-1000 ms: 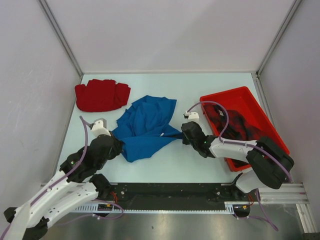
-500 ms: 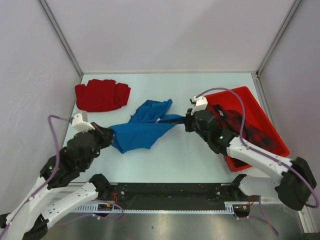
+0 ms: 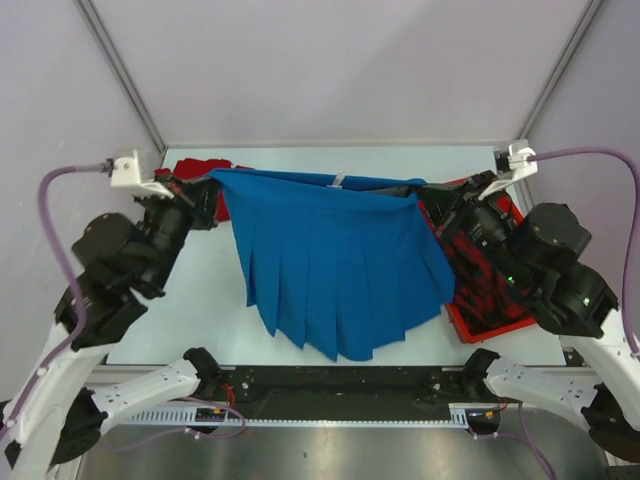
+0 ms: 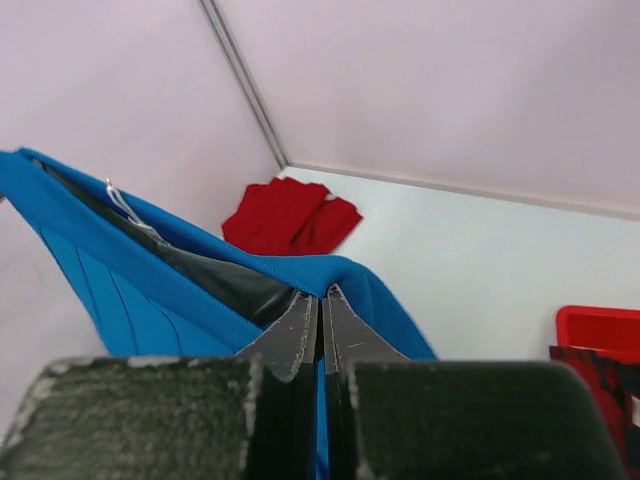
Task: Fold and stack the skirts
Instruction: Flatten out the skirt at the center of the board.
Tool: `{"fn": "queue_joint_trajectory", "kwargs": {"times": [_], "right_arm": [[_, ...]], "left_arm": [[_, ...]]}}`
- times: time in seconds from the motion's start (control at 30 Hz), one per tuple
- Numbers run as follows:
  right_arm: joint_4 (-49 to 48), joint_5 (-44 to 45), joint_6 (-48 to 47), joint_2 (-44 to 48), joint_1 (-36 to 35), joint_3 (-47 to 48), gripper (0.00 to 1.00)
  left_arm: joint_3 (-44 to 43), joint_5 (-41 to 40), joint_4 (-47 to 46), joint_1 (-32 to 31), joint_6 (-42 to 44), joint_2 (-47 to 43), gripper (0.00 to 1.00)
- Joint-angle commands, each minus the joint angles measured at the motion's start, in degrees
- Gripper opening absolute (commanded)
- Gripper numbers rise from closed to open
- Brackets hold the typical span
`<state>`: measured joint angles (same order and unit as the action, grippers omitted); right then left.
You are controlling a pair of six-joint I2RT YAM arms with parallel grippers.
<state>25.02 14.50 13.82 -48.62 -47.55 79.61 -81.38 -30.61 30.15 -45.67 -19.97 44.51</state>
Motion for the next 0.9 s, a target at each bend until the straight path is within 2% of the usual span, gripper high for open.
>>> {"fn": "queue_joint_trajectory", "kwargs": {"times": [0.0,0.07,0.13,0.17,0.2,0.23,0.27,0.3,0.33,0.37,0.47,0.53,0.63,0.67,0.7,0.73,0.77,0.8,0.83,0.87], "right_arm": [[5.4,8.4,-4.6,-4.0,1.7,3.5,0.00],[5.2,9.9,-5.2,-6.9,3.5,4.6,0.00],[4.5,6.0,-5.1,-12.0,8.6,5.6,0.00],[4.1,3.1,-4.8,-13.9,10.9,6.2,0.00],[1.9,0.0,-4.5,-17.1,13.4,6.7,0.00],[0.2,-5.0,-4.6,-18.7,16.8,7.3,0.00],[-0.9,-7.0,-5.4,-20.4,18.4,10.6,0.00],[-1.3,-8.4,-5.5,-22.5,19.4,13.2,0.00],[-0.6,-10.1,-5.8,-26.7,20.3,16.9,0.00],[0.2,-10.9,-7.0,-29.1,21.1,23.7,0.00],[5.7,-12.0,-8.3,-35.8,21.4,34.5,0.00],[6.8,-12.1,-8.5,-37.0,21.2,35.6,0.00],[4.6,-10.8,-8.1,-32.9,21.4,28.1,0.00],[2.8,-10.4,-7.2,-30.9,21.4,21.5,0.00],[2.4,-10.0,-6.7,-29.1,21.3,17.1,0.00],[2.2,-9.6,-5.7,-24.8,21.2,13.1,0.01],[1.3,-8.3,-4.9,-22.5,20.7,8.7,0.04],[1.1,-7.4,-2.6,-20.3,20.4,-0.7,0.04],[1.9,-6.3,-1.4,-18.0,20.0,-3.8,0.04],[4.1,-4.7,-0.5,-14.5,18.6,-7.2,0.05]], "left_arm": [[-1.9,-21.1,-6.1,1.1,14.1,4.5,0.00],[-0.8,-21.5,-10.5,2.8,16.8,7.7,0.00],[-1.2,-14.5,-10.4,6.7,16.6,12.1,0.00],[-1.7,-11.7,-9.6,12.9,15.4,14.0,0.00],[-3.8,-4.6,-9.1,16.4,13.0,16.1,0.00],[-5.6,-1.1,-8.5,19.4,12.4,20.9,0.00],[-8.0,1.7,-7.7,24.2,12.2,23.7,0.00],[-14.2,3.8,-7.5,25.5,14.1,26.3,0.00],[-17.6,4.8,-7.2,26.3,15.8,30.9,0.00],[-21.1,5.4,-7.0,27.4,19.4,32.9,0.00],[-34.6,7.8,-5.7,29.5,25.1,38.3,0.00],[-37.7,9.0,-4.4,30.9,26.5,39.7,0.00],[-31.0,9.3,-7.2,31.2,27.5,36.3,0.00],[-21.6,9.6,-9.0,31.1,26.5,34.3,0.02],[-16.4,9.9,-12.3,30.9,25.0,29.9,0.06],[-10.9,11.3,-13.4,30.9,20.7,27.3,0.09],[0.5,12.0,-14.5,30.7,17.3,24.6,0.11],[6.4,12.6,-16.9,30.3,13.9,18.8,0.11],[12.5,14.3,-18.3,29.9,7.6,15.6,0.11],[24.4,11.9,-19.3,28.5,3.5,12.6,0.12]]}}
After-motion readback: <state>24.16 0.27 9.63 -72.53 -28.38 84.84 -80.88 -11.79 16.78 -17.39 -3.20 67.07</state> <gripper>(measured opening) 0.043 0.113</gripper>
